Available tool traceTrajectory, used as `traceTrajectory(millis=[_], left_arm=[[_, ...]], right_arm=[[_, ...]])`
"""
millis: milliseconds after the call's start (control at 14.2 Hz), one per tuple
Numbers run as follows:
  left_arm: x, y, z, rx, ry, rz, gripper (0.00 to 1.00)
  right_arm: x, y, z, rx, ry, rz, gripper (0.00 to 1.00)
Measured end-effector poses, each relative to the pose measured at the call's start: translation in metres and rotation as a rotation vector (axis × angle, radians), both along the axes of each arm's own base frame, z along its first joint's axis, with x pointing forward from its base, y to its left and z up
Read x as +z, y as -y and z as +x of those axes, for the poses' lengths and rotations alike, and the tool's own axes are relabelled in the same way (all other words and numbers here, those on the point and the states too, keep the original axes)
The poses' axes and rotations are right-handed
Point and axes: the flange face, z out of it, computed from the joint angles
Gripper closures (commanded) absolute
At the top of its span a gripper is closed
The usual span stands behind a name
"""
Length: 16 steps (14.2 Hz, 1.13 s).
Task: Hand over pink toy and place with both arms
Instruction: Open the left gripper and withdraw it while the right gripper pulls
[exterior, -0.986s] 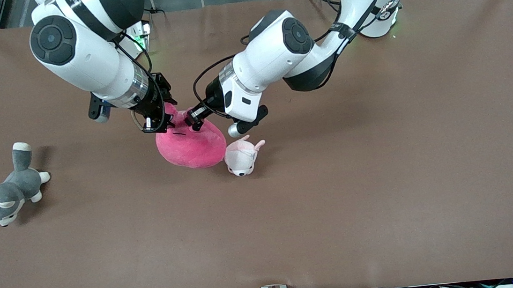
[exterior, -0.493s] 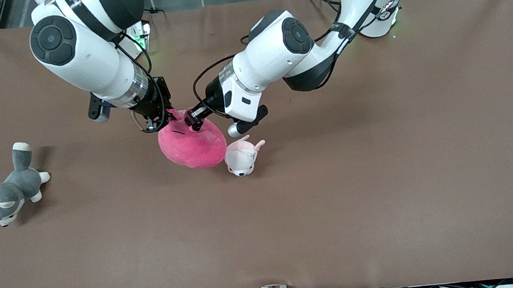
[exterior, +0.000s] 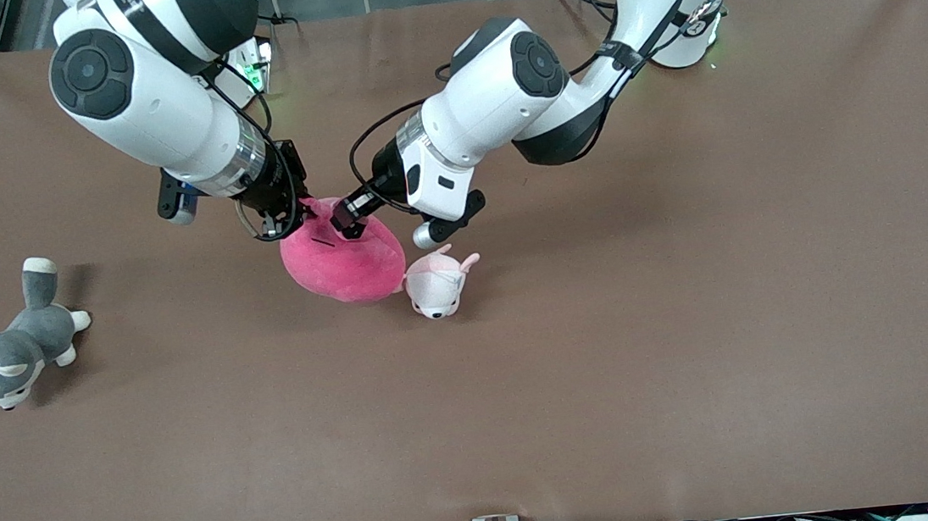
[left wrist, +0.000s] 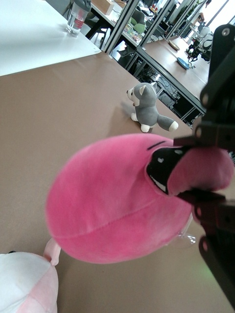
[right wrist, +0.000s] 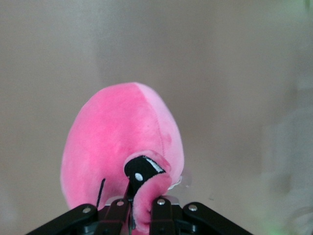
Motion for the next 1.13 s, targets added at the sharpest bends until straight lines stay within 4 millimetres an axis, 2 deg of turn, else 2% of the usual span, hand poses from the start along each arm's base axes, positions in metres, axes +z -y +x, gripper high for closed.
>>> traceTrajectory(millis=[352,563,775,1127], left_arm=[[0.017,-0.003,-0.001,0.003,0.018,-0.014,0.00],[0.037,-0.022,0.004,-0.015,-0.001,0.022,0.00],[0.073,-0.071,0.015,-0.047,-0.025,0.124,0.00],[0.130,-0.178,0.022,-0.154,0.027,0.389,0.00]], right_arm=[[0.000,0.012,0.005,0.041,0.002,0.002,1.00],[-0.004,0.042,0.018,0.104,0.012,0.010,1.00],[-0.024,0.099,0.035,0.167,-0.008,0.017,1.00],[-0.071,0.174,0.039,0.257,-0.065,0.042,1.00]])
